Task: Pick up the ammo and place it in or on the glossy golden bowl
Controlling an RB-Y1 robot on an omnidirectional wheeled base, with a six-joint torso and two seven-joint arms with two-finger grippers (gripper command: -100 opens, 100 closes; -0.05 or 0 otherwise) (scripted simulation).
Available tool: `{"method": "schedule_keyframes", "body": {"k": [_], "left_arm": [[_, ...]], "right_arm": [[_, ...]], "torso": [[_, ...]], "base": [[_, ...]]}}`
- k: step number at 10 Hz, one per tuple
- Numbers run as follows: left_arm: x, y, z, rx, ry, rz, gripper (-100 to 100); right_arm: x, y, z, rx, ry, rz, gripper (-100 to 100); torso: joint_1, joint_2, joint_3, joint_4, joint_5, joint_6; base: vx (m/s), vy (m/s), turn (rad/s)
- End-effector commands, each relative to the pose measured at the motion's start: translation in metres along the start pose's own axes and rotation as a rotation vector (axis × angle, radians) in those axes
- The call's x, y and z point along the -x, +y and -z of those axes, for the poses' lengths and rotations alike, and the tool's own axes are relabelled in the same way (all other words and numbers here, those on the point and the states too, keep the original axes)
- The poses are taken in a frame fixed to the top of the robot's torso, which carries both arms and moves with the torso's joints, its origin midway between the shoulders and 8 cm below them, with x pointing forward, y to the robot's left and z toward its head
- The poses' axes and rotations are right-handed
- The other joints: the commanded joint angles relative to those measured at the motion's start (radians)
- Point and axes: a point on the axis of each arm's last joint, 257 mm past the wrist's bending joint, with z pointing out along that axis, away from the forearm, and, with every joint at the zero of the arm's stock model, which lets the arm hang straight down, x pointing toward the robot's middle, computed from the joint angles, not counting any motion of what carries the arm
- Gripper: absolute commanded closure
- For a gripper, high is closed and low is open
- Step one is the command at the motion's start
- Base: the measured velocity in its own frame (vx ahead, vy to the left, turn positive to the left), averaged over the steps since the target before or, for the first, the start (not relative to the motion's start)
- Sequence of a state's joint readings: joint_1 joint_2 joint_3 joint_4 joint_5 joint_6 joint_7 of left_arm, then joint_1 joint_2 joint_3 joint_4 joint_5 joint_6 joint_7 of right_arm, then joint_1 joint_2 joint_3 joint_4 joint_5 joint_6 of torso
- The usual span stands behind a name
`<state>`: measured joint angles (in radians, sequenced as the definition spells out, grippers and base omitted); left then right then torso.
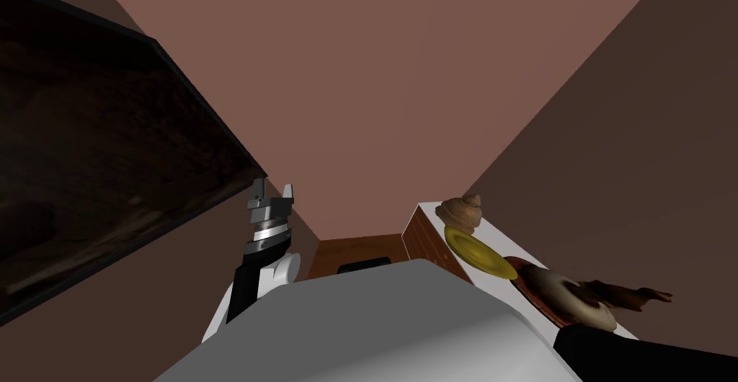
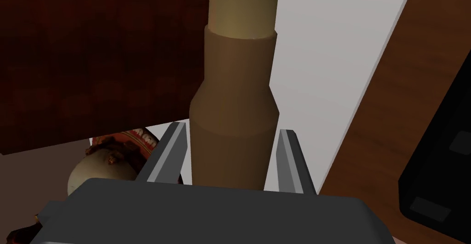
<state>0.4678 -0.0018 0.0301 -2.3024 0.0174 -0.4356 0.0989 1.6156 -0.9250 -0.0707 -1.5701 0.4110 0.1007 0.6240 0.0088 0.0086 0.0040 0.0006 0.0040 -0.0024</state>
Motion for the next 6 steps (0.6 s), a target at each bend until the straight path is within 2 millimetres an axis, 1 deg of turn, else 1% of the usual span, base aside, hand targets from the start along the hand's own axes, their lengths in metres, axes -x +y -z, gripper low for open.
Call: {"method": "schedule_keyframes", "body": {"k": [1,2,4,6], "left_arm": [[0.000,0.000,0.000,0.000,0.000,0.000,0],[0.000,0.000,0.000,0.000,0.000,0.000,0],[0.000,0.000,0.000,0.000,0.000,0.000,0],[0.000,0.000,0.000,0.000,0.000,0.000,0]], "right_arm": [[0.006,-0.008,0.002,0.013,-0.022,-0.002,100],[0.010,-0.012,0.002,0.022,-0.036,-0.006,100],[0.018,-0.020,0.002,0.036,-0.062,-0.021,100],[0.025,-0.026,0.001,0.055,-0.088,-0.046,100]], "torso": [[0.000,0.000,0.000,0.000,0.000,0.000],[0.000,-0.001,-0.001,0.000,0.000,0.000],[0.000,-0.003,-0.002,0.000,0.000,0.000],[-0.002,-0.004,-0.002,-0.001,0.000,0.000]], "base": [[-0.117,0.115,0.174],[-0.102,0.123,0.143],[-0.106,0.116,0.223],[-0.081,0.078,0.194]]}}
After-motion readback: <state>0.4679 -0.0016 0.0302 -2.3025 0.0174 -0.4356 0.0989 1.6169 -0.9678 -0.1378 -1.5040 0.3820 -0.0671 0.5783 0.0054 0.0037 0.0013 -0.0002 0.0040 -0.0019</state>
